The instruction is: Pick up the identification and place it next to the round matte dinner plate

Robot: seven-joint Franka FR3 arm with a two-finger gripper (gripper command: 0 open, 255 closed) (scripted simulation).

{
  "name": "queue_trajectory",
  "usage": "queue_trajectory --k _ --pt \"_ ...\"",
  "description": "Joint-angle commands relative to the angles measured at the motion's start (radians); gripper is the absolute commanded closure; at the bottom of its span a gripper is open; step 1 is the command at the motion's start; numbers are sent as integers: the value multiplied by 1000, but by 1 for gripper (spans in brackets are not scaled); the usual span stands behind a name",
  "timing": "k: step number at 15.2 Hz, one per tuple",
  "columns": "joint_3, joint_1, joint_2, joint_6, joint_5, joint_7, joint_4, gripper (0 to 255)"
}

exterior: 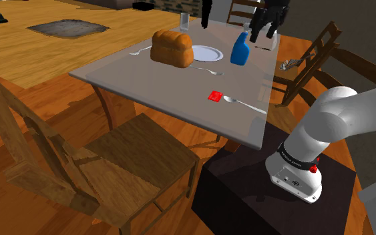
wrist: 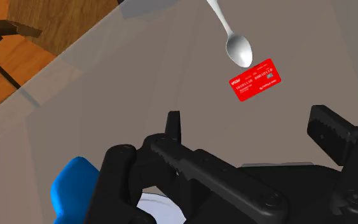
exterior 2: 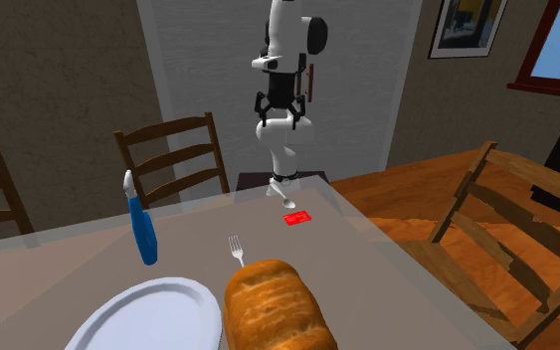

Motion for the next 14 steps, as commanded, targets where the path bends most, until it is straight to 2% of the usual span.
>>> queue_trajectory --k 1,8,11,14 --pt "0 0 0 0 0 0 0 0" --pt "223 -87 -87 305 18 424 -293 0" --pt "340 -132 -61 437 22 622 -371 0" --pt "474 -201 5 568 13 835 -416 0"
